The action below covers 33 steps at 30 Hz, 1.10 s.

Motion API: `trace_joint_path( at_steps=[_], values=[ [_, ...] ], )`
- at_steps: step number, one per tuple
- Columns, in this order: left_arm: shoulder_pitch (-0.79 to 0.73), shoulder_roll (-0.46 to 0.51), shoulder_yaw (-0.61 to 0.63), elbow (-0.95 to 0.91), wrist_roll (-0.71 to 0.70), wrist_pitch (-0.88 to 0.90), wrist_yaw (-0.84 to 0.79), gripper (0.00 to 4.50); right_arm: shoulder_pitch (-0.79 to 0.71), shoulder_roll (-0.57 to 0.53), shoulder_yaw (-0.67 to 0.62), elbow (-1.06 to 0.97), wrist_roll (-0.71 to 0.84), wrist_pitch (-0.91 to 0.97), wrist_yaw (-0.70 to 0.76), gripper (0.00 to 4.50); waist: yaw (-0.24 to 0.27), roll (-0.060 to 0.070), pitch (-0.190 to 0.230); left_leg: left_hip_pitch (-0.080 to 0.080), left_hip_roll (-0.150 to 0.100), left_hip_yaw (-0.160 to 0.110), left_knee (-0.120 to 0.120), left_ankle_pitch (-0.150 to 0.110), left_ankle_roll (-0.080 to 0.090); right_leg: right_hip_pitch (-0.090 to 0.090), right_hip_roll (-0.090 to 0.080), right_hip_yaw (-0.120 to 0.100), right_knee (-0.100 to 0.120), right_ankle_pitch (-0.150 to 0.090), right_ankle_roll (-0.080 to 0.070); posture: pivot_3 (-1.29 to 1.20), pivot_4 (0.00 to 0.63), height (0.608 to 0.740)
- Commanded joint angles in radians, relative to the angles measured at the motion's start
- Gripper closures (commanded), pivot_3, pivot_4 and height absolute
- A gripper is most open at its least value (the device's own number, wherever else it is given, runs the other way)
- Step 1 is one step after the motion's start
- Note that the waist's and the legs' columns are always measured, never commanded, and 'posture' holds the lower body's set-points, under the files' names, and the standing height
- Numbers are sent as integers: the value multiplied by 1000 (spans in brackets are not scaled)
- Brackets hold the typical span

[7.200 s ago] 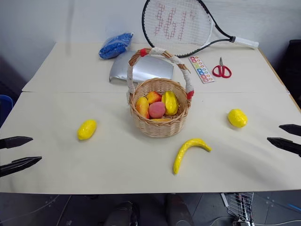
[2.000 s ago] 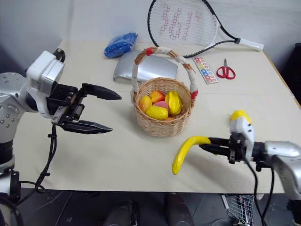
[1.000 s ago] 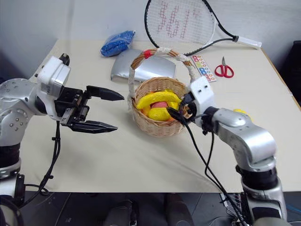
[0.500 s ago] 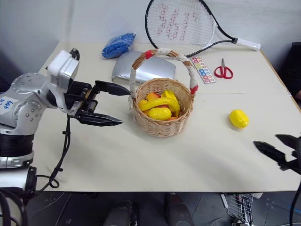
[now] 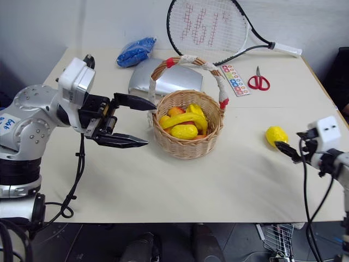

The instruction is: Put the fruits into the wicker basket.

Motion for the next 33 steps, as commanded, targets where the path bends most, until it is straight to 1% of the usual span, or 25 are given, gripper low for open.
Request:
trace_joint_path(
  at_steps=[1,4,7,9,11,14,15,19,22,23,24,26,30,32,33],
  values=[
    [17,28,23,-47,9,-5,15,0,-105,13,43,138,-44,-68,7,99,0,0,0,0,0,0,0,0,0,0,0,0,0,0,0,0,150,740],
    [28,38,44,-76,-17,20,33,0,-180,38,132,278,-135,-145,-18,99,0,0,0,0,0,0,0,0,0,0,0,0,0,0,0,0,150,740],
    [39,48,58,-104,-33,38,45,0,-241,71,143,382,-150,-156,-40,99,-1,0,0,0,1,0,0,0,0,0,0,-1,0,0,0,0,150,740],
    [44,55,67,-117,-43,51,56,0,-262,88,128,415,-140,-174,-42,448,-2,0,0,0,0,0,0,0,0,0,-1,0,0,0,0,0,150,740],
    [46,60,79,-120,-51,62,68,0,-250,93,114,385,-112,-181,-7,977,-2,0,0,0,0,0,1,0,0,0,-1,0,1,0,0,0,150,740],
    [49,65,89,-122,-54,71,80,0,-196,76,101,279,-70,-160,59,1950,-1,0,0,0,1,0,1,0,0,0,0,-1,1,0,0,0,150,740],
    [50,67,92,-123,-54,74,83,0,-171,67,93,230,-52,-143,81,2065,-1,0,0,0,1,0,0,0,-1,0,0,-1,1,0,0,0,150,740],
    [63,83,116,-121,-62,74,94,0,2,15,-5,-187,197,75,236,2070,4,3,1,0,1,-1,0,0,-1,0,-1,-1,1,0,0,0,150,740],
    [64,89,130,-109,-64,70,100,0,55,-6,-44,-438,381,237,258,2070,1,3,1,0,1,-1,0,0,-1,0,0,-1,2,0,0,0,150,740],
    [63,90,133,-103,-64,69,100,0,33,2,-26,-534,427,284,218,2070,-1,3,1,1,1,-1,1,0,-1,1,0,-1,2,0,0,0,150,740],
    [61,89,134,-98,-63,67,99,0,-4,22,9,-607,435,311,160,2070,-3,3,1,1,1,-1,1,0,-1,1,0,-1,2,0,0,0,150,740],
    [60,86,131,-94,-60,63,99,0,-77,60,86,-678,390,335,46,2070,-7,2,1,2,2,-1,0,0,-2,1,0,-2,3,0,-1,0,150,740],
    [47,70,110,-87,-49,49,96,0,-278,213,238,-653,270,429,-223,2070,-2,2,0,0,1,-2,1,1,-2,-1,0,-2,2,0,-2,0,150,740],
    [44,62,95,-92,-41,34,90,0,-341,265,311,-627,179,427,-310,2070,0,2,0,-2,1,-2,0,1,-2,-3,-1,-2,2,0,-2,0,150,740],
    [47,61,92,-101,-45,34,86,0,-360,279,351,-616,107,401,-359,2070,4,2,0,-3,1,-2,0,1,-2,-4,-1,-3,2,-1,-3,0,150,740]
  ],
)
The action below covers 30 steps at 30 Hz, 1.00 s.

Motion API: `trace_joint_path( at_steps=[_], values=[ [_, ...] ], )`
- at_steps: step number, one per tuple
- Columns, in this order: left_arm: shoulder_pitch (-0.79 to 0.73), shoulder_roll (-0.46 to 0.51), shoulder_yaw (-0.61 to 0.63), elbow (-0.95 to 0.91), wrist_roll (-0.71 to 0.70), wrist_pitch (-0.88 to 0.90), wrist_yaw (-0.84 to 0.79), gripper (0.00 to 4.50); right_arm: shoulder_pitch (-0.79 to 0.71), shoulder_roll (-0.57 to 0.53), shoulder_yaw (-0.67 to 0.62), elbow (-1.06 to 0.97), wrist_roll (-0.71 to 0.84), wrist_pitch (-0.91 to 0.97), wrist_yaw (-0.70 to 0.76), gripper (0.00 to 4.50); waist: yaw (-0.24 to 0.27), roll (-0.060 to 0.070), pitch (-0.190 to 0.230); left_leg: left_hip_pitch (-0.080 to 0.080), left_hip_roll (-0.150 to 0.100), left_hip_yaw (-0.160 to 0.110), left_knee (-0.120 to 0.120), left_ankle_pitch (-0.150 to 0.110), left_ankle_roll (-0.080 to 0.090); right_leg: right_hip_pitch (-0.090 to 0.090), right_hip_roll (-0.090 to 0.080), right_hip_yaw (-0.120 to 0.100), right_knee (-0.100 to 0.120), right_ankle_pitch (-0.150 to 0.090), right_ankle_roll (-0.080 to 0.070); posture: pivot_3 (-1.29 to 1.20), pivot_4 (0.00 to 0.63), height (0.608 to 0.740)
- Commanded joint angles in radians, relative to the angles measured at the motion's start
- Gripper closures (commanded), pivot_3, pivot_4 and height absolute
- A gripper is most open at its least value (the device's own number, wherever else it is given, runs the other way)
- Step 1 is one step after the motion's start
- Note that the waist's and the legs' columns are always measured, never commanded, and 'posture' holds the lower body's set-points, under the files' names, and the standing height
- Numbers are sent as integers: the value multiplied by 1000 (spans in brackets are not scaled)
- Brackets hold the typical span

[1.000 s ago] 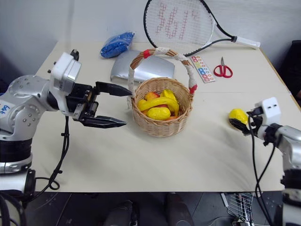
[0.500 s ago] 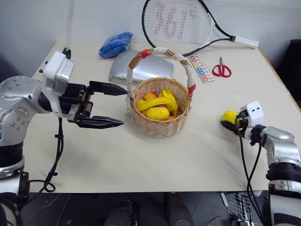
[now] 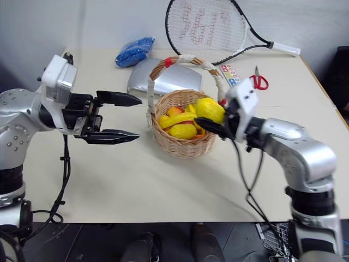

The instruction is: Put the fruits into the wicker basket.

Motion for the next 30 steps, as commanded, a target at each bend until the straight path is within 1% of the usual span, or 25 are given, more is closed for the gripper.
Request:
trace_joint_path(
  at_steps=[1,2,3,5,7,10,11,14,16,18,21,23,25,27,29,30],
  values=[
    [-15,0,-1,-33,-5,-26,-10,0,-59,30,88,23,-182,-45,-157,2070,7,0,0,-2,0,0,0,0,0,-2,0,-1,0,0,0,0,150,740],
    [-13,1,1,-39,-12,-23,-9,0,-62,35,106,22,-215,-51,-181,2070,10,0,0,-4,0,-1,0,0,0,-3,-1,-1,0,0,0,0,150,740],
    [-12,1,8,-42,-21,-17,-4,0,-56,50,112,-2,-214,-35,-192,2070,12,0,0,-6,-1,-1,0,-1,1,-6,-1,-1,0,0,0,0,150,740],
    [-11,1,15,-44,-27,-13,3,0,-39,70,108,-39,-190,-8,-180,2070,13,0,0,-16,-1,0,3,-1,2,-14,-2,-1,4,0,0,0,150,740],
    [-8,1,16,-41,-24,-17,7,0,-19,89,82,-65,-153,27,-168,1349,13,0,0,-18,0,-1,4,-1,2,-16,-2,-3,3,1,1,0,150,740],
    [-4,0,15,-40,-20,-21,10,0,-9,109,46,-83,-136,50,-178,500,11,0,0,-18,0,-1,6,-1,2,-15,-2,-3,3,1,1,0,150,740],
    [-4,-1,13,-40,-18,-22,12,0,-8,112,38,-87,-134,51,-181,76,9,0,0,-18,0,0,8,-1,2,-15,-2,-2,2,1,1,0,150,740],
    [5,-4,8,-43,-12,-30,12,0,-9,144,-26,-105,-105,102,-224,32,4,0,0,-17,0,-1,12,-2,3,-14,-1,-2,5,1,1,0,150,740],
    [4,-4,9,-38,-11,-33,12,0,15,140,-127,-169,-14,172,-207,32,3,0,0,-16,0,-1,13,-2,3,-14,-1,-2,7,1,1,0,150,740],
    [4,0,16,-32,-14,-32,8,0,64,96,-208,-244,61,211,-164,32,5,0,0,-17,0,-1,13,-2,3,-14,0,-2,7,1,1,0,150,740],
    [5,9,22,-12,-8,-40,-6,0,198,-45,-291,-332,112,207,-52,32,18,0,0,-18,0,-2,12,-3,4,-14,-1,-2,4,1,1,0,150,740],
    [2,13,20,3,1,-50,-15,0,284,-121,-352,-357,141,194,8,32,24,0,0,-18,0,-2,12,-3,5,-13,-1,-2,2,1,2,0,150,740],
    [-9,12,13,22,7,-59,-21,0,339,-164,-418,-345,150,165,34,32,26,0,0,-18,0,-1,13,-4,6,-12,-1,-1,1,2,3,0,150,740],
    [-19,6,6,36,12,-69,-25,0,345,-167,-443,-316,141,148,5,32,21,0,0,-17,-1,0,14,-4,7,-12,0,0,2,3,5,0,150,740],
    [-28,-3,-5,47,19,-82,-28,0,311,-145,-428,-272,114,117,-42,32,18,0,0,-16,0,1,14,-4,7,-12,1,1,2,3,5,0,150,740],
    [-33,-10,-10,50,21,-86,-29,0,280,-112,-409,-246,103,96,-75,32,16,0,0,-16,0,1,14,-4,7,-11,1,1,2,4,4,0,150,740]
  ],
)
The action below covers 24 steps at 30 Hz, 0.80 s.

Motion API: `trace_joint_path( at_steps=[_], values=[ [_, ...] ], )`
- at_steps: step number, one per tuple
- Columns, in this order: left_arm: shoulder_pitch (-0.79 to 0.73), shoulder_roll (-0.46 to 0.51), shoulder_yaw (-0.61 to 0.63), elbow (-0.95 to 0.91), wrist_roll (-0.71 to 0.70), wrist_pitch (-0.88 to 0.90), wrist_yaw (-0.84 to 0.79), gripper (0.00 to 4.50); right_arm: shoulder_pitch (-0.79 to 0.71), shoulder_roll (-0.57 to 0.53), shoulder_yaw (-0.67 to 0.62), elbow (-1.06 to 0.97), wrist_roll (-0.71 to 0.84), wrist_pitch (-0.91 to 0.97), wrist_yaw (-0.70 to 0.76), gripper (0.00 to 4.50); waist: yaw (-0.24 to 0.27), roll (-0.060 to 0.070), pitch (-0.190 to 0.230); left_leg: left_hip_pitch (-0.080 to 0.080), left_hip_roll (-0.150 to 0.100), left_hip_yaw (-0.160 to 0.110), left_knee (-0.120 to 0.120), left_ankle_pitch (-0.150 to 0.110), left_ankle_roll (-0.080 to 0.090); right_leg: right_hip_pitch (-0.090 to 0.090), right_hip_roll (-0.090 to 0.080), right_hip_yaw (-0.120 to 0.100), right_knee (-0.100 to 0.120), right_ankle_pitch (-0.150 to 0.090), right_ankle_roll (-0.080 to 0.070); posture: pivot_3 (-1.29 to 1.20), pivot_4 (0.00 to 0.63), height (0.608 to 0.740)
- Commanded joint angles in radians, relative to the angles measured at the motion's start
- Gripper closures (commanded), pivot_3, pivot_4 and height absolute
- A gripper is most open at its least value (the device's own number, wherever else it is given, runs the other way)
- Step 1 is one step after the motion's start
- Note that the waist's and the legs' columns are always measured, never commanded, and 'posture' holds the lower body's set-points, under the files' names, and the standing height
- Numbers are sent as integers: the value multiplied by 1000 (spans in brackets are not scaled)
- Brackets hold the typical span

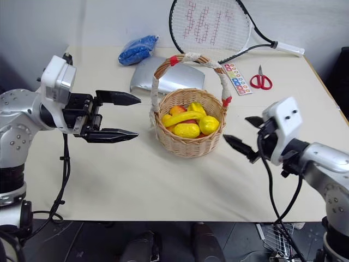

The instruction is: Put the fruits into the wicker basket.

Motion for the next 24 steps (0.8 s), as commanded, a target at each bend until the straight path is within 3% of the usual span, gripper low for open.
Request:
trace_joint_path(
  at_steps=[1,5,10,11,14,23,24],
  values=[
    [-35,-16,-6,1,8,-31,-8,0,-93,81,26,66,-37,-90,-97,32,-5,0,0,0,0,0,0,0,0,0,0,0,0,0,0,0,150,740],
    [-42,-40,-15,4,13,-39,-7,0,-181,275,149,174,-107,-189,-207,32,-13,0,0,0,1,-1,0,1,-2,0,1,0,0,0,0,0,150,740],
    [-40,-37,-9,-9,9,-29,-1,0,-258,406,238,322,-230,-339,-294,32,-17,0,0,-2,1,-1,-1,1,-3,-2,-1,0,0,0,0,0,150,740],
    [-38,-34,-7,-11,9,-27,1,0,-278,412,243,361,-258,-361,-312,203,-17,0,0,-2,0,0,-1,1,-3,-2,-1,0,0,0,0,0,150,740],
    [-27,-24,3,-27,2,-19,5,0,-294,397,274,424,-321,-403,-317,954,-16,0,0,-2,0,0,0,1,-2,-2,-2,-1,0,0,0,0,150,740],
    [-38,-41,32,-32,-25,28,78,0,-251,395,256,390,-306,-465,-253,4136,-17,0,0,-2,1,-1,-1,1,-3,-2,-1,-1,1,0,0,0,150,740],
    [-47,-46,33,-28,-31,34,84,0,-247,392,251,387,-305,-470,-249,4219,-16,0,0,-2,1,-1,-1,1,-3,-2,-1,-1,1,0,0,0,150,740]
  ],
)
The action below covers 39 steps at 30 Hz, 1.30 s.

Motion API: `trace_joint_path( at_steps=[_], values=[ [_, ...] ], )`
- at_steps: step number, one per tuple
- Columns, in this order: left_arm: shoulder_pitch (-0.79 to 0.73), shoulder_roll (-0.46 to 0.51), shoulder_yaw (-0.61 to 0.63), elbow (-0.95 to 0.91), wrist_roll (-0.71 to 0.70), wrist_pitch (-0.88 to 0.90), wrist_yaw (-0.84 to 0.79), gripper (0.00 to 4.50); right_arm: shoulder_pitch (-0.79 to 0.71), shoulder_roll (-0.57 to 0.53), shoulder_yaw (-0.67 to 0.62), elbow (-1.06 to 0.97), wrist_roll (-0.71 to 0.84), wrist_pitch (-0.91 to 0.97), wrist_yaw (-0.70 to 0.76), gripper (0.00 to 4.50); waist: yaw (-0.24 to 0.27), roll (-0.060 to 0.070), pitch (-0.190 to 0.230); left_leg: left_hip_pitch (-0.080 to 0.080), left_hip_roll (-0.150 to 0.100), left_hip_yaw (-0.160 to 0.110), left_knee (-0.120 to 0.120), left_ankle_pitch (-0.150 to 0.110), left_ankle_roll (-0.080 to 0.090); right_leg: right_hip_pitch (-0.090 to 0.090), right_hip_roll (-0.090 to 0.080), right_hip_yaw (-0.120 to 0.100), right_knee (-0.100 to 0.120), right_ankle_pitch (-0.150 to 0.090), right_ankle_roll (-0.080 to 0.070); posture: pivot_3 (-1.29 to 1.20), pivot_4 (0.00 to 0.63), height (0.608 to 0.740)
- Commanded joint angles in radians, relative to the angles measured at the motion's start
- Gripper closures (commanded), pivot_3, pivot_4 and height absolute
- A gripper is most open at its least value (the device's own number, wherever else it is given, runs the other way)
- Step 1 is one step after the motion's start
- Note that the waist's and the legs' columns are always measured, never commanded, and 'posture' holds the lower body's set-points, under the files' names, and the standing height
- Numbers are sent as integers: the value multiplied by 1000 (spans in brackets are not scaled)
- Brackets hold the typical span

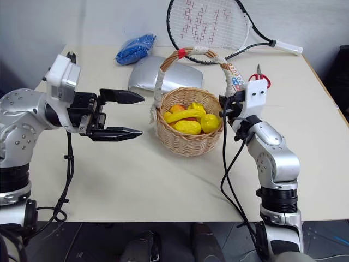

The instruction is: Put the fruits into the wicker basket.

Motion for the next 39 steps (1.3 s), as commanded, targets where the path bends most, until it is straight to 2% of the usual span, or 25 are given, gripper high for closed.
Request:
trace_joint_path(
  at_steps=[1,5,8,11,14,17,21,23,25,28,30,33,34,38,39],
  values=[
    [-45,-11,32,-11,-37,18,30,0,11,-21,-31,-67,18,-43,32,4220,1,0,0,0,0,0,0,0,0,0,0,0,0,0,0,0,150,740],
    [-52,-8,28,2,-40,19,17,0,24,-62,-79,-106,49,-31,57,4221,1,0,0,0,0,0,0,0,0,0,0,0,0,0,0,0,150,740],
    [-49,-8,22,14,-33,6,1,0,40,-158,-170,-111,56,25,53,4222,5,0,0,0,0,0,0,0,0,0,0,0,0,0,0,0,150,740],
    [-53,-12,20,30,-29,0,-11,0,101,-323,-316,-54,63,1,141,4222,23,0,0,0,-1,0,0,0,1,0,-1,0,-1,0,0,0,150,740],
    [-57,-14,19,52,-28,-6,-26,0,163,-429,-402,29,45,-54,201,4222,27,0,0,0,-2,1,0,-1,1,0,0,0,-2,0,0,0,150,740],
    [-61,-19,19,73,-30,-10,-38,0,201,-463,-447,118,19,-126,220,4222,19,0,0,1,-1,2,0,-1,1,1,1,1,-2,0,0,0,150,740],
    [-69,-31,13,98,-27,-11,-52,0,235,-443,-497,223,48,-157,240,4222,10,1,0,2,0,4,0,0,0,1,2,3,0,0,0,0,150,740],
    [-74,-33,11,112,-26,-12,-62,0,268,-434,-516,246,71,-163,271,3506,10,1,0,2,0,4,0,0,0,1,2,3,0,0,0,0,150,740],
    [-80,-34,9,127,-23,-13,-71,0,315,-436,-537,253,90,-167,314,3039,10,2,0,2,0,4,0,0,0,1,2,3,0,0,0,0,150,740],
    [-90,-37,9,147,-21,-14,-81,0,395,-460,-582,228,130,-156,388,1995,15,2,0,2,0,3,0,0,0,1,2,3,0,0,0,0,150,740],
    [-93,-38,10,156,-22,-11,-87,0,473,-501,-636,203,166,-131,472,1304,21,3,-1,2,-1,3,0,0,0,1,2,3,0,0,0,0,150,740],
    [-95,-42,-2,176,-6,-25,-99,0,596,-616,-801,214,278,9,637,263,29,6,-1,2,-2,4,0,0,1,1,4,3,-1,0,1,0,150,740],
    [-96,-45,-5,185,0,-30,-100,0,631,-659,-846,234,292,47,683,60,29,6,-1,2,-3,4,0,0,2,2,4,3,-1,0,2,0,150,740],
    [-97,-54,-2,208,8,-42,-108,0,808,-819,-1028,334,261,97,948,60,27,4,0,8,-4,1,0,-1,5,12,6,2,-6,1,3,0,150,740],
    [-96,-52,1,210,7,-44,-112,0,834,-851,-1068,358,262,123,994,60,26,4,0,13,-4,1,-1,-5,10,18,7,1,-9,1,3,0,150,740]
  ],
)
